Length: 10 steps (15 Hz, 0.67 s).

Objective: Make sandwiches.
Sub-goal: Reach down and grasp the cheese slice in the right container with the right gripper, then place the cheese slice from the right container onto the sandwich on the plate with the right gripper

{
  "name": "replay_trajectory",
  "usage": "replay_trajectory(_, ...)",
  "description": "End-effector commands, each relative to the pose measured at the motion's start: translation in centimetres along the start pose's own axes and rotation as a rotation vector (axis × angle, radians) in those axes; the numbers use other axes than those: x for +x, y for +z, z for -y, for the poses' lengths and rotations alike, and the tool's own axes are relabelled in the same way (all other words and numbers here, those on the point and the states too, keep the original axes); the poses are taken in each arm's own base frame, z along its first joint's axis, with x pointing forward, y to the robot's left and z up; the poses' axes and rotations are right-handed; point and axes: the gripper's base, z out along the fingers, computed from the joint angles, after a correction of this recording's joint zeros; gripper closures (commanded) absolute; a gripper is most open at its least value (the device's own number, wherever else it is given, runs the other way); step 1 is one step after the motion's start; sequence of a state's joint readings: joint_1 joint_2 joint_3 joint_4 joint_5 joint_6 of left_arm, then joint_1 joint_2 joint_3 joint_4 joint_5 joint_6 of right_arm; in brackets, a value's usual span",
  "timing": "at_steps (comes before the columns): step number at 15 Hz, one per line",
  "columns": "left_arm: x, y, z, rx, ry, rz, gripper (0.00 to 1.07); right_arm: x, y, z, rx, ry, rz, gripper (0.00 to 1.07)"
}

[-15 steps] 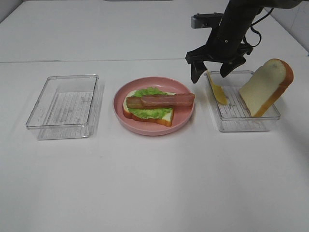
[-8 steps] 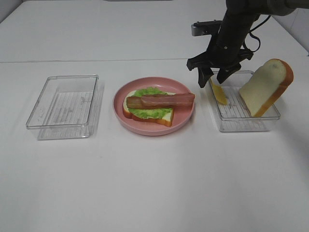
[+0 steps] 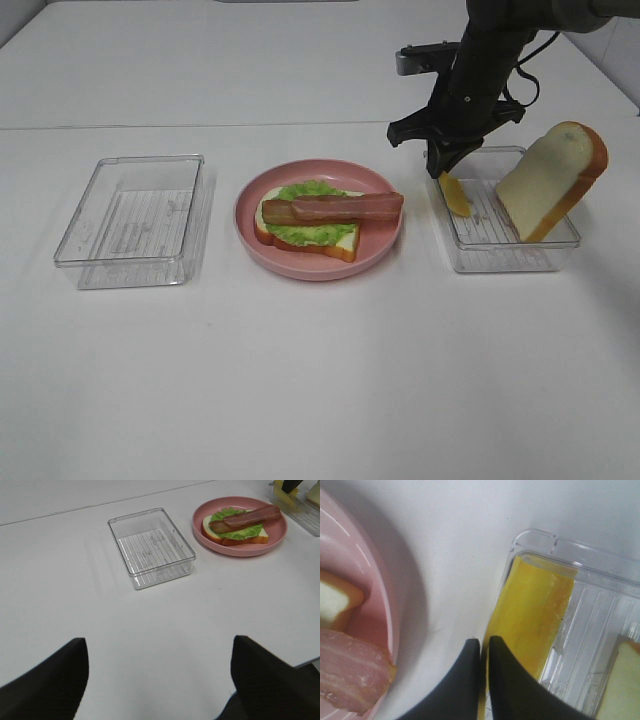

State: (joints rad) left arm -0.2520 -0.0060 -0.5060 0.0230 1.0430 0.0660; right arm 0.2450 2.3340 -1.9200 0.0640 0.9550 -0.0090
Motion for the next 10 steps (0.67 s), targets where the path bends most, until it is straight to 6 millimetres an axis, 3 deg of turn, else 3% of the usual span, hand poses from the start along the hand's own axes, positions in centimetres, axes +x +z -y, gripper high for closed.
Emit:
replay_trajectory(1,0.1,-0.2,0.1,0.002,-0.005,0.032,0.33,-0.1,-0.1,0.3,0.021,-0.001,0.000,1.07)
replay_trajectory(4,0.1,-0.2,0.1,0.002,-0.005,0.032,0.33,-0.1,-0.7,0.3,0.021,-0.001,0.008,1.07)
replay_trajectory(10,0.1,-0.2,0.1,0.002,-0.005,0.032,0.33,-0.2,-4.1,0.1,0.018,-0.003,0.062,1.07)
